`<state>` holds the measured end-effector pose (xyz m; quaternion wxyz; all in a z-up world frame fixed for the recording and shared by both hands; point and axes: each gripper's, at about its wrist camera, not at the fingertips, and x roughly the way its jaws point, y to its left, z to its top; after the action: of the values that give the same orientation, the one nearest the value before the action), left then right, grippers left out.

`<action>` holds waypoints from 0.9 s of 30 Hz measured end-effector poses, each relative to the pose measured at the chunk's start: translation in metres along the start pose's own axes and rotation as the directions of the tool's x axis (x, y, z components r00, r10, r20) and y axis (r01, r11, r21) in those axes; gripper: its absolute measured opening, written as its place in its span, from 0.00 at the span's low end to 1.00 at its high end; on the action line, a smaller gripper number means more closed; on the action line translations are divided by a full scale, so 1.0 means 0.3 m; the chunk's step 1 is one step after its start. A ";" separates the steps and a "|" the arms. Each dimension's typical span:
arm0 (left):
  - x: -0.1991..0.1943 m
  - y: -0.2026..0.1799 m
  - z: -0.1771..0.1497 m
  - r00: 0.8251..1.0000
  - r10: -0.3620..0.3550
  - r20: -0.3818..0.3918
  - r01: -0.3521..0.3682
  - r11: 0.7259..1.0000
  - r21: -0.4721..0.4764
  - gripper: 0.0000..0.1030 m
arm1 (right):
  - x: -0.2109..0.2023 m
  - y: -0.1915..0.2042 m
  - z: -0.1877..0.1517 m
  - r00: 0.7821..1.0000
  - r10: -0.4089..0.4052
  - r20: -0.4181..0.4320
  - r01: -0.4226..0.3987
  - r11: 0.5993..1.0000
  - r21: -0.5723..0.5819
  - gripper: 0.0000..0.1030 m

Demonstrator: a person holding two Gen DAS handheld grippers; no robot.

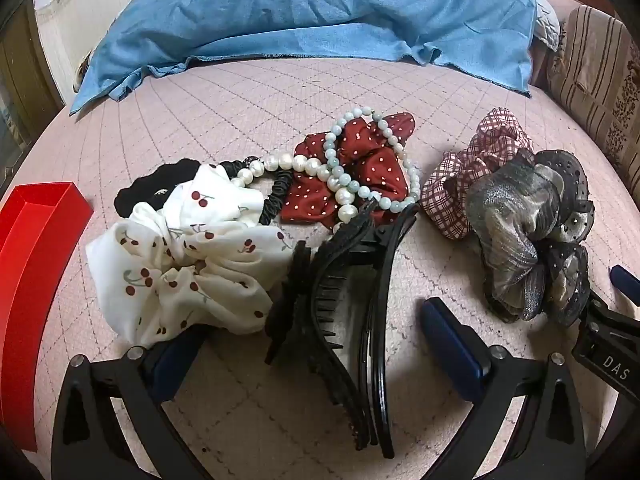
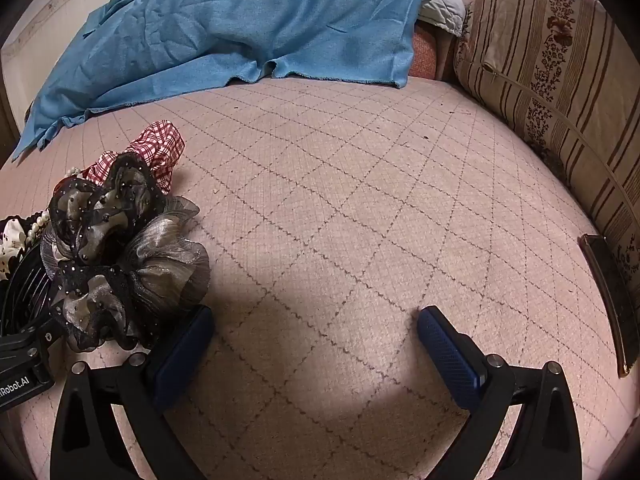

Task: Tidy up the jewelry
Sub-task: 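Move both grippers open toward the pile of hair accessories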

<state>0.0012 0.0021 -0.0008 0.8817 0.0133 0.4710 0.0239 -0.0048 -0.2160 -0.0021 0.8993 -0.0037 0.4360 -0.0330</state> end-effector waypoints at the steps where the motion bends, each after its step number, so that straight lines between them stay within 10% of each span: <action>1: 0.001 -0.002 0.000 1.000 0.000 0.000 0.000 1.000 0.000 1.00 | 0.002 0.000 0.001 1.000 0.000 0.000 0.000 1.000 0.000 1.00; 16: -0.086 0.038 -0.025 0.988 -0.102 -0.113 0.108 0.993 0.049 1.00 | 0.005 -0.020 0.020 0.994 0.056 -0.092 -0.057 0.998 -0.010 1.00; 27: -0.362 0.141 -0.108 0.997 -0.076 0.026 0.075 0.997 0.030 1.00 | -0.154 -0.039 -0.086 0.998 0.034 -0.046 -0.032 0.999 0.029 1.00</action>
<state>-0.0873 0.0384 0.0734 0.8880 0.0087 0.4594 -0.0166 -0.0544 -0.2241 0.0185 0.8893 0.0172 0.4564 -0.0245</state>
